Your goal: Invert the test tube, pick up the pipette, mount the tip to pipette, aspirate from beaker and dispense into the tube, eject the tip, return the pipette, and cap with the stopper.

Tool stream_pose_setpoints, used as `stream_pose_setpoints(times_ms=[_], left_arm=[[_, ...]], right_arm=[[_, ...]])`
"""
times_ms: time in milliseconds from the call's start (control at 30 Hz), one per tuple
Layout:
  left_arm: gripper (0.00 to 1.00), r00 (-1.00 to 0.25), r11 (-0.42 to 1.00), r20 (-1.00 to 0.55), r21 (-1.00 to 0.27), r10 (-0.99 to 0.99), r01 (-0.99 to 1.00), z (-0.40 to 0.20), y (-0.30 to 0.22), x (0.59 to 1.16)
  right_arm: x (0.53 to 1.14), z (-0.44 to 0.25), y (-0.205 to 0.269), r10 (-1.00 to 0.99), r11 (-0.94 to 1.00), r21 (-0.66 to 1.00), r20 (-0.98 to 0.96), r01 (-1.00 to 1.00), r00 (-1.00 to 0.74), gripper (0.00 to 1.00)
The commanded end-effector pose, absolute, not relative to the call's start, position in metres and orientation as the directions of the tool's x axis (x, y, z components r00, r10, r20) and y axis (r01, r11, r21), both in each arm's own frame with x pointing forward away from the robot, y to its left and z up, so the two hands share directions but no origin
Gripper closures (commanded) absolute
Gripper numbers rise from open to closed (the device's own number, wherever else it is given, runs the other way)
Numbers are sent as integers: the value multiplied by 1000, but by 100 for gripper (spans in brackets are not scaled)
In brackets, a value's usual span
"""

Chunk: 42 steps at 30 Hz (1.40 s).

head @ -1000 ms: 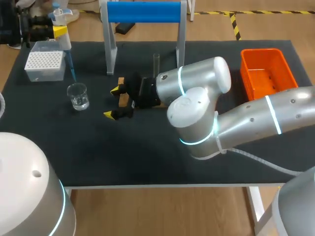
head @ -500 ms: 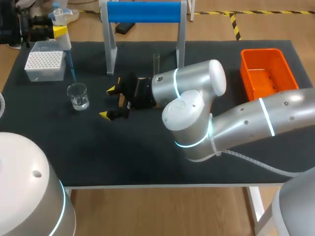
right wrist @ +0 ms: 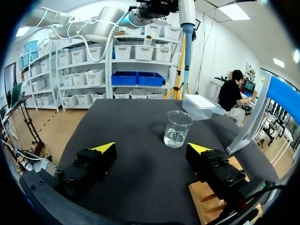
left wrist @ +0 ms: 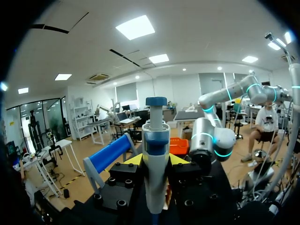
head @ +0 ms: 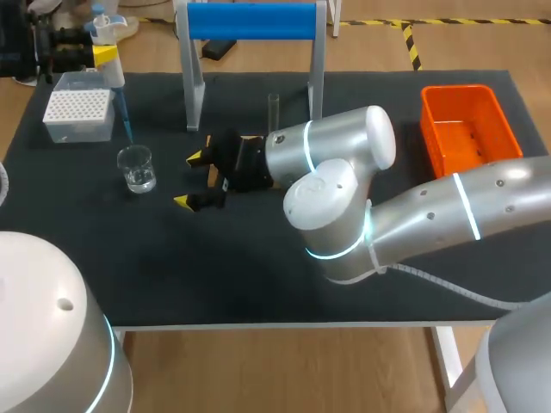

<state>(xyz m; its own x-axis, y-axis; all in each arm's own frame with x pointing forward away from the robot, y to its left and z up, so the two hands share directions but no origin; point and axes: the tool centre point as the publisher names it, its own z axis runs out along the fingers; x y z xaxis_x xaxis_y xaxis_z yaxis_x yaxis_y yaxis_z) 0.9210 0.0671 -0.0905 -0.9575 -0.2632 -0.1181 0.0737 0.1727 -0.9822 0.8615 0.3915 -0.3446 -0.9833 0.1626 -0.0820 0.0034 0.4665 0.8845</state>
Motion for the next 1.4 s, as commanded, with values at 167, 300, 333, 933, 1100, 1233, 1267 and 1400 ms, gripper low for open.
stream_pose_setpoints(times_ms=[167, 300, 333, 933, 1100, 1233, 1267, 1400], left_arm=[[100, -957, 172, -121, -982, -264, 77, -91, 67, 920], [100, -957, 172, -121, -982, -264, 77, -91, 67, 920], [100, -957, 172, -121, -982, -264, 77, -91, 67, 920], [100, -958, 169, -134, -981, -255, 93, -116, 64, 927], [100, -957, 173, -152, -979, -248, 111, -125, 65, 928], [100, -958, 176, -142, -979, -249, 100, -134, 66, 931], [100, -958, 176, -141, -979, -249, 98, -136, 66, 932], [100, -955, 194, -145, -976, -258, 96, -143, 68, 934]], right_arm=[[862, -346, 391, 162, 463, 886, -82, 2, -983, 0], [862, -346, 391, 162, 463, 886, -82, 2, -983, 0], [862, -346, 391, 162, 463, 886, -82, 2, -983, 0], [862, -346, 391, 162, 463, 886, -82, 2, -983, 0], [862, -346, 391, 162, 463, 886, -82, 2, -983, 0], [862, -346, 391, 162, 463, 886, -82, 2, -983, 0], [862, -346, 391, 162, 463, 886, -82, 2, -983, 0], [862, -346, 391, 162, 463, 886, -82, 2, -983, 0]])
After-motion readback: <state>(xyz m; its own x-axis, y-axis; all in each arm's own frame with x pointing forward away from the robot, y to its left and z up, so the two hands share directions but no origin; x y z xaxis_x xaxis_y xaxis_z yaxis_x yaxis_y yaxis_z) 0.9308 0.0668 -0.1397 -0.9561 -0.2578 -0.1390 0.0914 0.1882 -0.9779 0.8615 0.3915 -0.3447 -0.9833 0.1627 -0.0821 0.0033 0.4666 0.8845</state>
